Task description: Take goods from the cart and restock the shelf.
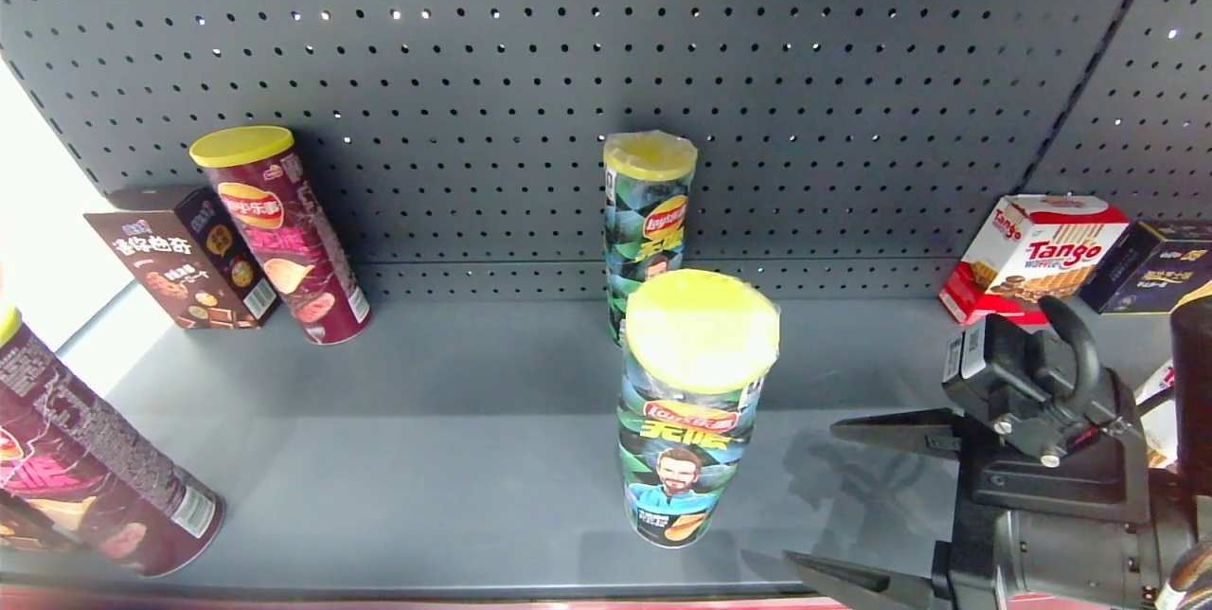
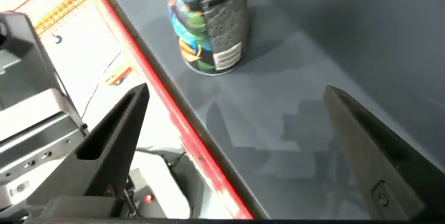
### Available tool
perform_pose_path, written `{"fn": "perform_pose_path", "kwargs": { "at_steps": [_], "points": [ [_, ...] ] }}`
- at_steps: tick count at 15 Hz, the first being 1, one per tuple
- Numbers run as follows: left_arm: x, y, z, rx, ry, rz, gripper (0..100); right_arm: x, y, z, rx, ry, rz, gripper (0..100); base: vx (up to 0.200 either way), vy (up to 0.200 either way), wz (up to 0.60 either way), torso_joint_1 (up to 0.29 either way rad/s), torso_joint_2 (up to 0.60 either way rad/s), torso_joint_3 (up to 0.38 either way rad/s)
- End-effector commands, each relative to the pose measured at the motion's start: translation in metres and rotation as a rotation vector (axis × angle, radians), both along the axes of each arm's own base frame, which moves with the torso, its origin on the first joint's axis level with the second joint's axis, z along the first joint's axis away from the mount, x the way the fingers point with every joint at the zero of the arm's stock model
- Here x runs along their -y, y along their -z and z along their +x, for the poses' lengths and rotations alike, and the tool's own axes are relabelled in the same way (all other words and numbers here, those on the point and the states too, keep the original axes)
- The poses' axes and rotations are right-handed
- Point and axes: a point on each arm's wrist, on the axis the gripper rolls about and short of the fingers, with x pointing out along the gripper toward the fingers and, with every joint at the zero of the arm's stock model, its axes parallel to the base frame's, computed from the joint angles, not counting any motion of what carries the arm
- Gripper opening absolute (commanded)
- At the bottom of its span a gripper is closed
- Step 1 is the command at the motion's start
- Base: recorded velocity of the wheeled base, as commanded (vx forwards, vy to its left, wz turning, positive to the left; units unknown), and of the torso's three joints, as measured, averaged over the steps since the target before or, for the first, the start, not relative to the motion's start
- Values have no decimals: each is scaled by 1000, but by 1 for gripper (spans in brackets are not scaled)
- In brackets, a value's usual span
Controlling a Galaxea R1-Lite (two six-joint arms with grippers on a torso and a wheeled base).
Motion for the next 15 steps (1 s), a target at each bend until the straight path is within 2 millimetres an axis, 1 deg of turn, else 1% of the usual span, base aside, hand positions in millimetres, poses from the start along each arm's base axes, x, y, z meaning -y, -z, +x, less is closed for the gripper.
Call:
{"fn": "perform_pose_path", "kwargs": {
  "at_steps": [1, 8, 12, 15],
  "points": [
    [0, 0, 0, 0, 6, 0, 100, -5, 2, 2, -8, -9, -8, 100, 0, 0, 0, 0, 0, 0],
    [0, 0, 0, -3, 21, -2, 100, -23, 3, 17, -22, -19, -24, 100, 0, 0, 0, 0, 0, 0],
    [0, 0, 0, -5, 21, -4, 100, -26, 3, 22, -21, -6, -24, 100, 0, 0, 0, 0, 0, 0],
    [0, 0, 0, -5, 21, -4, 100, -29, 2, 31, -14, 12, -17, 100, 0, 0, 0, 0, 0, 0]
  ]
}}
